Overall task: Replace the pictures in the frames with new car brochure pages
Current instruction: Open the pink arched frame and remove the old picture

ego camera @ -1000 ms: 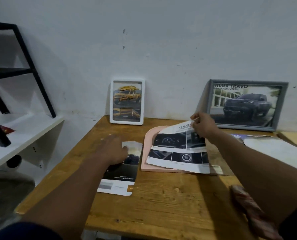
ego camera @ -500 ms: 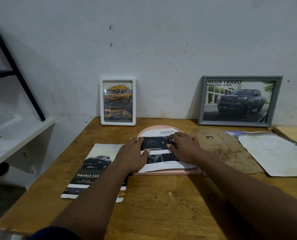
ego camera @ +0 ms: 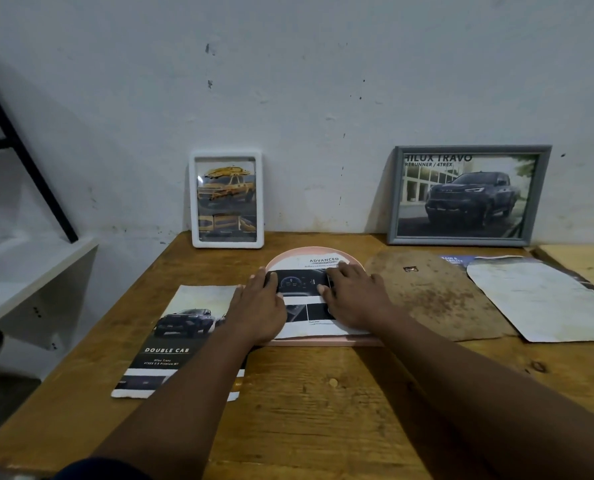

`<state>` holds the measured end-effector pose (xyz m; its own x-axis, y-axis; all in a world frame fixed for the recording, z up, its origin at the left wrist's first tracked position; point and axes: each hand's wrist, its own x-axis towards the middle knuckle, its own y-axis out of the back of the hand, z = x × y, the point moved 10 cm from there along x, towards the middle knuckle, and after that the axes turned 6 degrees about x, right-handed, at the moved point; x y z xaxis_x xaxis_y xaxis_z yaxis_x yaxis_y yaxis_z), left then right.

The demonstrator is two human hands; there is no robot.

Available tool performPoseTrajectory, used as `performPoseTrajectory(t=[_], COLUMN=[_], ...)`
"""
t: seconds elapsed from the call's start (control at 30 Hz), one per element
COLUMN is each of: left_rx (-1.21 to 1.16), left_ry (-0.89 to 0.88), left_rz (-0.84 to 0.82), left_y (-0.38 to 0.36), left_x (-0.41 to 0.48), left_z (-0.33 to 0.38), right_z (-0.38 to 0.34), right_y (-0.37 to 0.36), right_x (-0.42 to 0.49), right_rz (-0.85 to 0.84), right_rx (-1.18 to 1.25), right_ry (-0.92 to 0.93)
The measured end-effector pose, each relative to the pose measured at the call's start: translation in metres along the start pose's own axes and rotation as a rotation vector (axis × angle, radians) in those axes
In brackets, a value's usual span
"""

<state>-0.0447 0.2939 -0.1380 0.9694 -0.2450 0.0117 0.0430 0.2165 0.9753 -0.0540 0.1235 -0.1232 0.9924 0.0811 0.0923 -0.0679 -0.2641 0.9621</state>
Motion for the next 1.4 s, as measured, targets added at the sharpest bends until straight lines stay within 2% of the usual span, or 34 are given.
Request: performPoseTrajectory(t=[0.1, 0.23, 0.4, 0.5, 0.57, 0.8, 0.97, 1.1, 1.27, 1.4], left_rx=[-0.018, 0.030, 0.049, 0.075, 0.095, 0.105, 0.109, 0.094, -0.069, -0.215], left_ry=[0.018, 0.024, 0.021, -0.012, -0.014, 0.003, 0.000, 0.001, 0.027, 0.066], left_rz=[0.027, 0.076, 0.096, 0.089, 0.089, 0.105, 0.091, 0.081, 0.071, 0.058], left_y=[0.000, 0.010, 0.009, 0.003, -0.002, -0.003, -0.005, -0.005, 0.003, 0.021], left_x=[0.003, 0.007, 0.013, 0.014, 0.013, 0.013, 0.014, 0.014, 0.017, 0.020], left_z=[-0.002, -0.001, 0.022, 0.049, 0.059, 0.062, 0.062, 0.063, 0.060, 0.044], right_z=[0.000, 0.021, 0.114, 0.171, 0.190, 0.195, 0.208, 0.202, 0.185, 0.191], right_y=[0.004, 0.038, 0.076, 0.082, 0.078, 0.078, 0.078, 0.092, 0.131, 0.162], right_x=[-0.003, -0.010, -0.039, -0.072, -0.087, -0.076, -0.074, -0.070, -0.064, -0.064], right_rz=[0.026, 0.162, 0.191, 0.115, 0.058, 0.056, 0.091, 0.207, 0.343, 0.427], right_rx=[0.008, 0.113, 0.078, 0.046, 0.028, 0.002, 0.136, 0.313, 0.209, 0.286], right_ry=[-0.023, -0.129, -0.479, -0.715, -0.798, -0.780, -0.810, -0.742, -0.602, -0.636])
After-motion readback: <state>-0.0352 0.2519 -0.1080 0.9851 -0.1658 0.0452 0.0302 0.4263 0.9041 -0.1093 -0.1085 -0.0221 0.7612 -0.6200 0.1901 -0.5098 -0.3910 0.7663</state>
